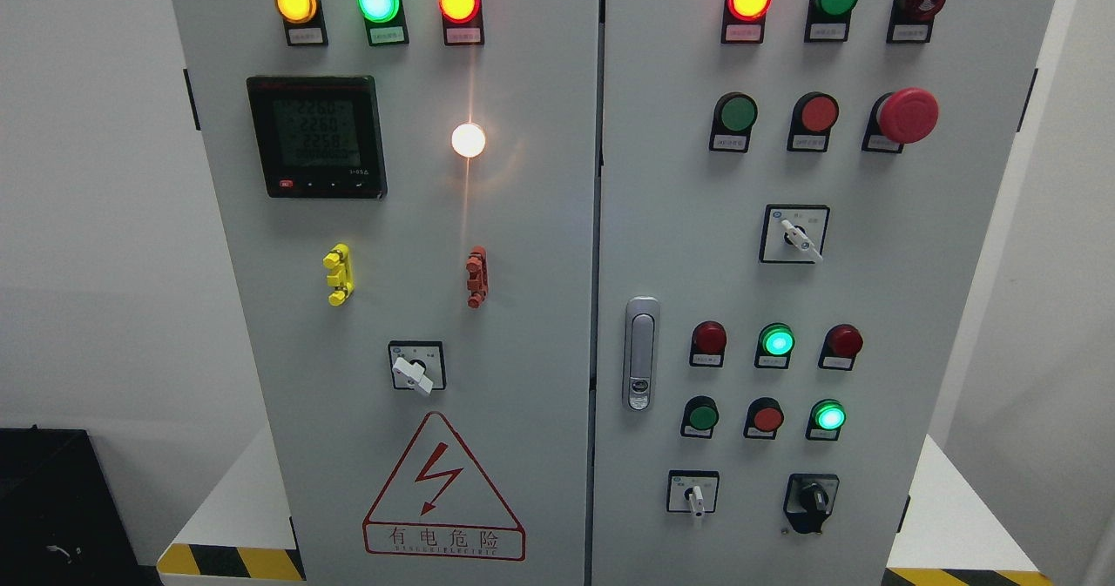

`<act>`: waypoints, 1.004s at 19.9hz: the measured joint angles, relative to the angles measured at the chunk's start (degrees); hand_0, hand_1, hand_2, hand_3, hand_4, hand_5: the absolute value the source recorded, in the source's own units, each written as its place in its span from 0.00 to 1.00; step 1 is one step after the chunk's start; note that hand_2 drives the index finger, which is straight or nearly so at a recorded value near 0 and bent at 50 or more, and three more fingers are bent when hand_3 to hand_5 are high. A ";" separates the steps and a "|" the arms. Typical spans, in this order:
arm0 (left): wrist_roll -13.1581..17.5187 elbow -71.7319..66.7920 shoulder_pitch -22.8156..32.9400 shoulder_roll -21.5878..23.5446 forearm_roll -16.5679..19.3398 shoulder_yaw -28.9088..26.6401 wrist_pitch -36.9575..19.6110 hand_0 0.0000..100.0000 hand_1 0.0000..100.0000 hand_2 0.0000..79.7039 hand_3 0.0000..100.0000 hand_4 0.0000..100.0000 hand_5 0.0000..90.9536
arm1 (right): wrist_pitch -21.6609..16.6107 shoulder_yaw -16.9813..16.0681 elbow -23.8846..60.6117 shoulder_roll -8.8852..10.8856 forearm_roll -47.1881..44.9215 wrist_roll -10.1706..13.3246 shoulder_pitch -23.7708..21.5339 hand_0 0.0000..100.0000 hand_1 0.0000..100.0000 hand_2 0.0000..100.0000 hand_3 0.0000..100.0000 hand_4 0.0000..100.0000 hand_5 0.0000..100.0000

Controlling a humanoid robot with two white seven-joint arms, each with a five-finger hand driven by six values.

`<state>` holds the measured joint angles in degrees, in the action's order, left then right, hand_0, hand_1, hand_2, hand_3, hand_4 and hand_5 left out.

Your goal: Flip black knob to close circuit

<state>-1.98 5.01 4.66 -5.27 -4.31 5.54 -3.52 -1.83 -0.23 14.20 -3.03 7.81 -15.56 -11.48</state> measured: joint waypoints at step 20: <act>0.00 0.00 0.00 0.00 0.00 0.00 0.00 0.12 0.56 0.00 0.00 0.00 0.00 | 6.59 0.20 36.37 4.51 25.86 6.75 -1.30 0.00 0.23 0.81 0.93 0.87 0.94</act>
<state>-1.98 5.01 4.66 -5.27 -4.31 5.54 -3.52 4.76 -0.03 50.57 1.47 33.67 -8.81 -12.78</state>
